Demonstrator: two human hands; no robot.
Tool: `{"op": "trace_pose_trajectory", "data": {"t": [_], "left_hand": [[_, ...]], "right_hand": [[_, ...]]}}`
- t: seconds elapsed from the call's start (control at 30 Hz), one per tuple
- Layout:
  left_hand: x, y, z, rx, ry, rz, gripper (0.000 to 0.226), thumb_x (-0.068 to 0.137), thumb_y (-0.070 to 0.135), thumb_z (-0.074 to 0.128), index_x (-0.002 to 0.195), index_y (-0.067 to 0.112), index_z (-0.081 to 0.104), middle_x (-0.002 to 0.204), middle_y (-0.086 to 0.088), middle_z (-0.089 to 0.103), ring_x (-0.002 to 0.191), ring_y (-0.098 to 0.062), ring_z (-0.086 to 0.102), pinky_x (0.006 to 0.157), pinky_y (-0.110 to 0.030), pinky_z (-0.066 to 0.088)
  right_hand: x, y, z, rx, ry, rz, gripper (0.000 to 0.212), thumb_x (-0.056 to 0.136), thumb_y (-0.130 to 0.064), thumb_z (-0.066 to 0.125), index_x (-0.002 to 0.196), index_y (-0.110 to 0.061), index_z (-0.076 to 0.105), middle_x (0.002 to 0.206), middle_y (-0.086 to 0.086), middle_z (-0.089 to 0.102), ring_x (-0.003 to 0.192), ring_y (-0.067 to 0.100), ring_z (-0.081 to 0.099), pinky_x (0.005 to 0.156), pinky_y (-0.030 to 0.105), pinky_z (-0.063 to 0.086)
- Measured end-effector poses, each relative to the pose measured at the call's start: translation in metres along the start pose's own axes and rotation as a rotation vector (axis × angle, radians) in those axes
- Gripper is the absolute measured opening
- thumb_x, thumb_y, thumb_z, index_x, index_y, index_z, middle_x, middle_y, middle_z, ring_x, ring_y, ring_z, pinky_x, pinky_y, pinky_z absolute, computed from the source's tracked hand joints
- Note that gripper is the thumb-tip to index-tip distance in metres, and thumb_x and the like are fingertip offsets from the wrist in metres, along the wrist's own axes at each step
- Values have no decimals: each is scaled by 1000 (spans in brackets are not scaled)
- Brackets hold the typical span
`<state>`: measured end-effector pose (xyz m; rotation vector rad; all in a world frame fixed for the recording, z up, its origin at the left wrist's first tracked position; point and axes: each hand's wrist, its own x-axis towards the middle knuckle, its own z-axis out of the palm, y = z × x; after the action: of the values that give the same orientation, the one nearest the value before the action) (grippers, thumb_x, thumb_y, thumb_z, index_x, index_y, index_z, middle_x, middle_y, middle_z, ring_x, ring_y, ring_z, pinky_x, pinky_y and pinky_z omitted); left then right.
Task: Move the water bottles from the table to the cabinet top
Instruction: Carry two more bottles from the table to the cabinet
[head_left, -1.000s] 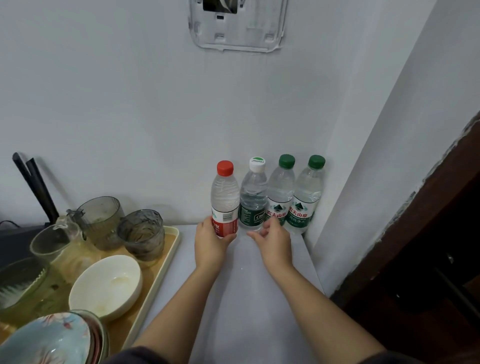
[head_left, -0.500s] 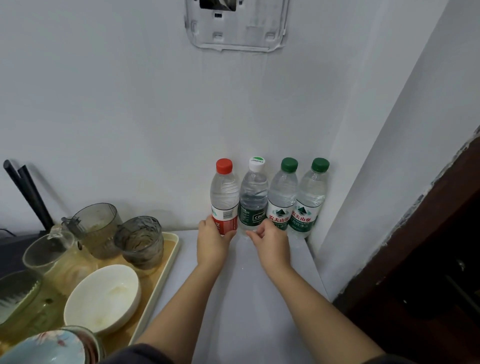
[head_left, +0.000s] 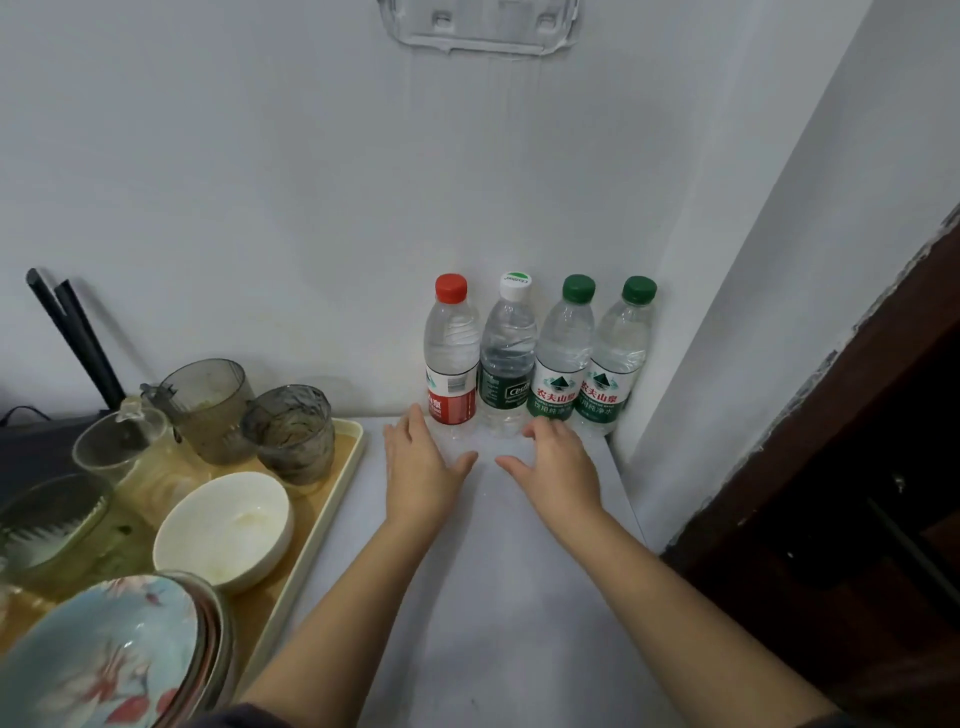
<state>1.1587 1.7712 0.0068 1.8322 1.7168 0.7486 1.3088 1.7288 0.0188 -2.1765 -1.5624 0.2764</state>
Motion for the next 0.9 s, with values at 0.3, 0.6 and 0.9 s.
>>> {"op": "trace_pose_trajectory", "data": {"t": [0.3,0.6,0.9], "left_hand": [[-114,-23,-20,516,-1,68,85,90,70,23,155,20,1,162,-10,-4,148,-32,-12,118,-46,-7],[-252,-42,-10,428,133,-187,83,88,69,20,154,17,16,162,-10,9,149,-30,-4,118,-44,-2],[-399,-76,-16,372,242,-626,82,88,66,20,153,16,20,160,-13,16,149,-33,4,119,-49,6]], "right_hand": [[-79,25,-15,-229,-240,-211,75,94,-63,38,154,-33,6,164,1,-7,150,27,-14,119,51,-1],[-130,20,-10,-248,-457,-607,75,94,-63,33,154,-36,-2,164,2,-11,149,26,-18,119,53,-6],[-212,-32,6,-225,-620,-1061,76,92,-63,30,155,-33,0,164,4,-10,149,26,-19,116,54,-10]]}}
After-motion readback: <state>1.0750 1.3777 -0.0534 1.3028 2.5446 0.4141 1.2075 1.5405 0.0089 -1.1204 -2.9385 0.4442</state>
